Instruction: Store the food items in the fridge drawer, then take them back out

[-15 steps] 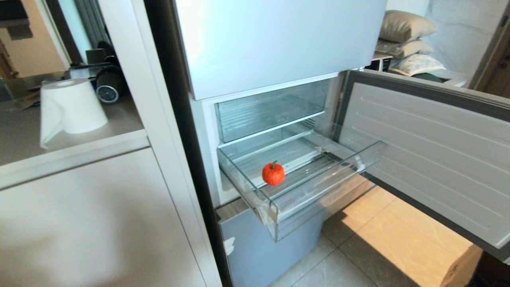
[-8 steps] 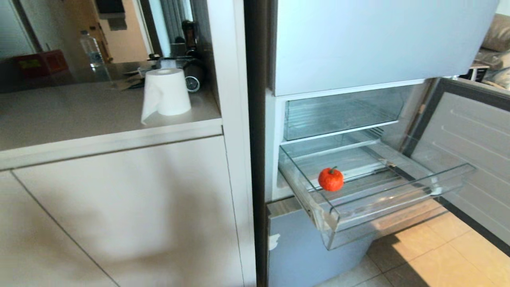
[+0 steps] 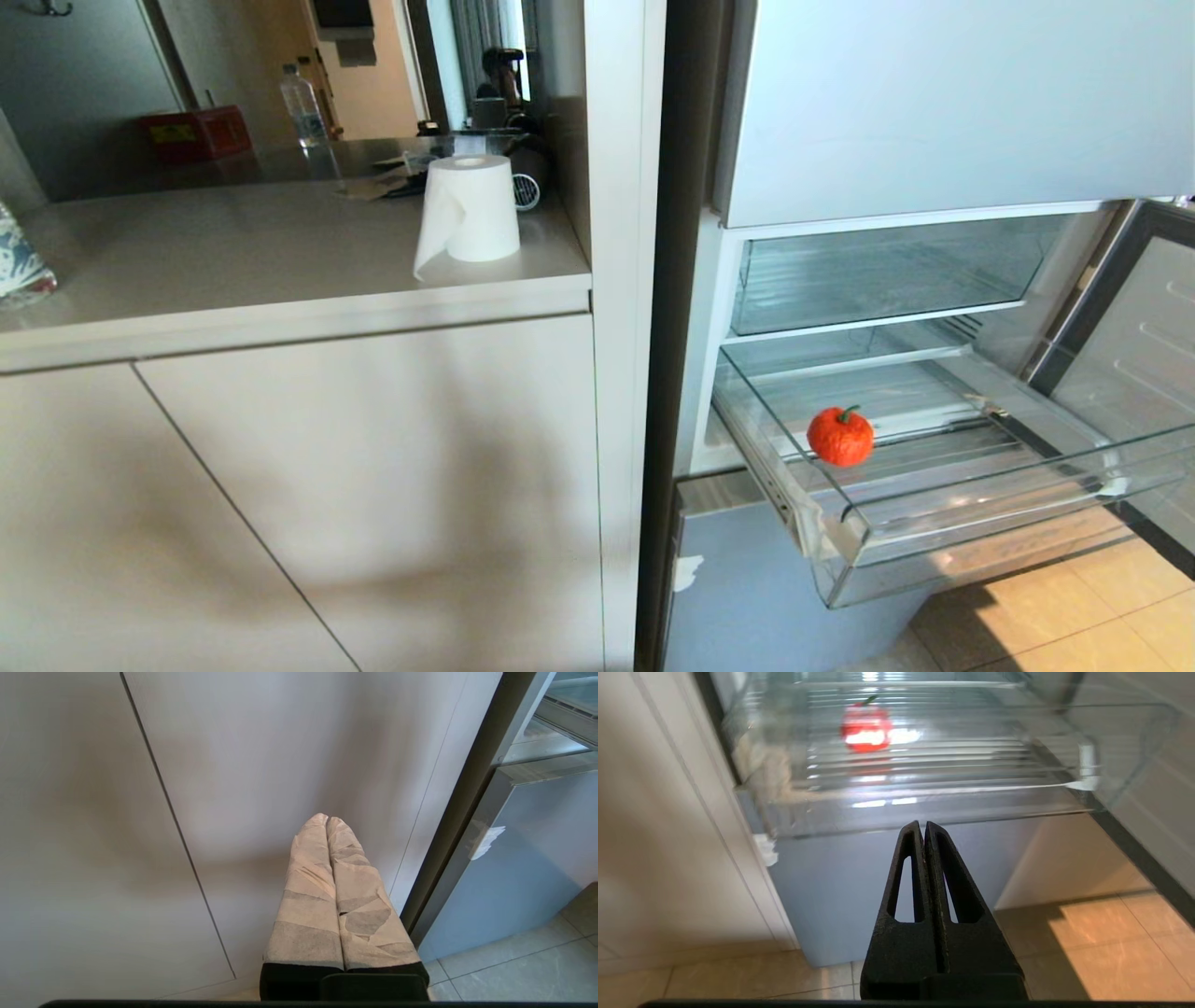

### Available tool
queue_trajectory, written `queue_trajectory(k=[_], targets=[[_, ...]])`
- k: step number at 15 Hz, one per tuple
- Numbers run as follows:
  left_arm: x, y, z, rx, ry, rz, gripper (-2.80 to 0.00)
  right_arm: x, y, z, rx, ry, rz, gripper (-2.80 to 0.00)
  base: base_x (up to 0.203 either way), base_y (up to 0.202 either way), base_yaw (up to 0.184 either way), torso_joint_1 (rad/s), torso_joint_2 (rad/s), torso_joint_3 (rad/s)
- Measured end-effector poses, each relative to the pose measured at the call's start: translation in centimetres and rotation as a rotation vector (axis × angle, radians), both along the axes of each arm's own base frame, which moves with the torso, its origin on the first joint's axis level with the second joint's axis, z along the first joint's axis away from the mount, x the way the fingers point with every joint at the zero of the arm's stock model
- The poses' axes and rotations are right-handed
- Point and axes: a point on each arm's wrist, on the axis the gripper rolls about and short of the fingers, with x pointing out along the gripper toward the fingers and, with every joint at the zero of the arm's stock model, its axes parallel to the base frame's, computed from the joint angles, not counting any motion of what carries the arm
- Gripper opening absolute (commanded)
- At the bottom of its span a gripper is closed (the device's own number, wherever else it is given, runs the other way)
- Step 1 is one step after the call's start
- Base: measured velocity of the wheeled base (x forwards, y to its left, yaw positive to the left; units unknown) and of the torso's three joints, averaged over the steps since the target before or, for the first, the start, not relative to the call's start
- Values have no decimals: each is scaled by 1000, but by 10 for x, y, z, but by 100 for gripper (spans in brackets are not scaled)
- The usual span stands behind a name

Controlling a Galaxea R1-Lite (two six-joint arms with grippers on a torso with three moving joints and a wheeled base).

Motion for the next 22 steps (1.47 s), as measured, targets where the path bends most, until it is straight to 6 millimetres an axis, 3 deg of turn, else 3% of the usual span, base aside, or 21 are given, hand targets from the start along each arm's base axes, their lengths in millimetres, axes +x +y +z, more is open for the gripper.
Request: queue_trajectory(k=[3, 7, 9, 10, 14, 22], targets=[[0, 0, 0, 0, 0, 0, -280, 32, 0, 52, 18, 91, -5, -280, 0, 0, 0, 0, 0, 0], [0, 0, 0, 0, 0, 0, -280, 116, 1, 116, 33, 275, 6, -280, 0, 0, 0, 0, 0, 0], [0, 0, 0, 0, 0, 0, -280, 162, 2, 126, 38, 374, 26, -280, 0, 0, 0, 0, 0, 0], [0, 0, 0, 0, 0, 0, -280, 185, 5, 126, 39, 423, 38, 0, 0, 0, 0, 0, 0, 0], [0, 0, 0, 0, 0, 0, -280, 253, 19, 108, 63, 573, 97, 0, 0, 0, 0, 0, 0, 0], [0, 0, 0, 0, 0, 0, -280, 326, 31, 65, 81, 630, 126, 0, 0, 0, 0, 0, 0, 0]])
